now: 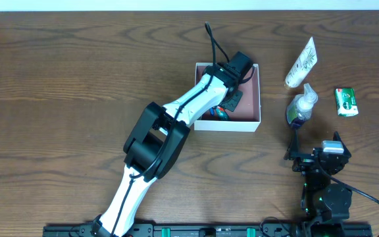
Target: Pack container
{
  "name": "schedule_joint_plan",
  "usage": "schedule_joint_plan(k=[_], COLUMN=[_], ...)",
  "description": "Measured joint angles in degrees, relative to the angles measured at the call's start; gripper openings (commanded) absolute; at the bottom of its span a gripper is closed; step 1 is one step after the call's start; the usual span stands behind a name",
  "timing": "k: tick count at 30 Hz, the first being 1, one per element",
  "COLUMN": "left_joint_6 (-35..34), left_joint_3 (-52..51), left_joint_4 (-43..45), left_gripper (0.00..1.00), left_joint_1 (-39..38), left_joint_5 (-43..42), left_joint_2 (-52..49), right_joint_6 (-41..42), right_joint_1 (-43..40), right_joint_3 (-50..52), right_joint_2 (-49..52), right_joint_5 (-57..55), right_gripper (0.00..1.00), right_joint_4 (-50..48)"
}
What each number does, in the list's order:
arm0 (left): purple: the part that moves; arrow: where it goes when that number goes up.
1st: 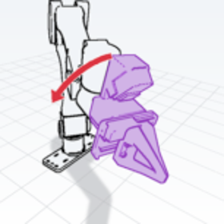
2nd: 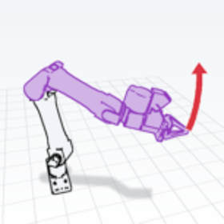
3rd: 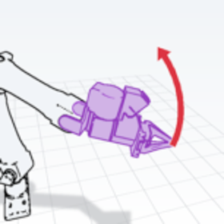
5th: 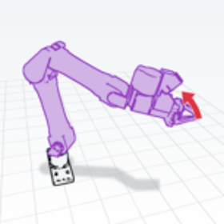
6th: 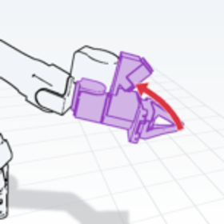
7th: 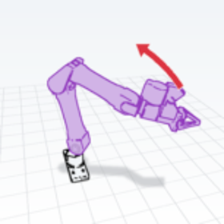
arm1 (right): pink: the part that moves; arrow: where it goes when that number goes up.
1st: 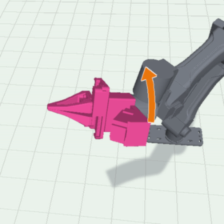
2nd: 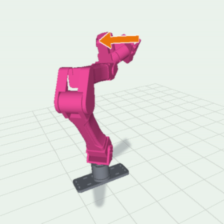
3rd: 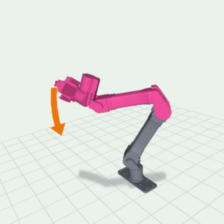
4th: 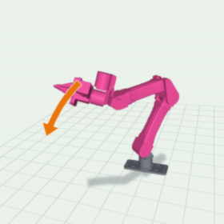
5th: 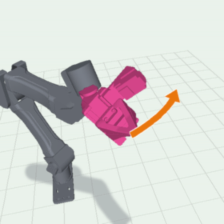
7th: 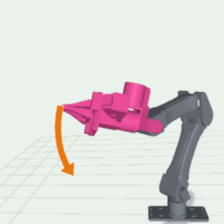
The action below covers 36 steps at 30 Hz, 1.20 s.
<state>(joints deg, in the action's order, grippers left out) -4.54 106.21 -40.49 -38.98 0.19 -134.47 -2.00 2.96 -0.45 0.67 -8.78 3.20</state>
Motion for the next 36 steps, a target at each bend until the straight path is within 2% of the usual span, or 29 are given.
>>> schedule_joint_plan(k=[9,14,20,31,33,36], left_joint_6=[-0.09,-2.08,-3.19,-3.23,-3.10,-3.37], left_joint_3=[0.00,0.00,0.00,0.00,0.00,0.00], left_joint_4=[-0.39,-1.79,-1.73,-2.01,-2.73,-2.75], left_gripper=[0.08,0.07,0.13,0.16,0.25,0.31], left_joint_1=[0.52,0.68,0.72,0.74,0.74,0.74], left_joint_5=[0.50,3.89,5.38,6.25,6.25,6.25], left_joint_2=[0.22,0.33,0.33,2.73,3.82,5.11], right_joint_6=[0.00,0.00,0.00,0.00,0.00,0.00], right_joint_1=[0.00,0.00,0.00,0.00,0.00,0.00], right_joint_3=[0.00,0.00,0.00,0.00,0.00,0.00], right_joint_2=[0.00,0.00,0.00,0.00,0.00,0.00], right_joint_5=[0.02,0.00,0.02,0.02,0.02,0.02], right_gripper=[0.99,0.99,0.99,0.99,0.99,0.99], right_joint_4=[0.00,0.00,0.00,0.00,0.00,0.00])
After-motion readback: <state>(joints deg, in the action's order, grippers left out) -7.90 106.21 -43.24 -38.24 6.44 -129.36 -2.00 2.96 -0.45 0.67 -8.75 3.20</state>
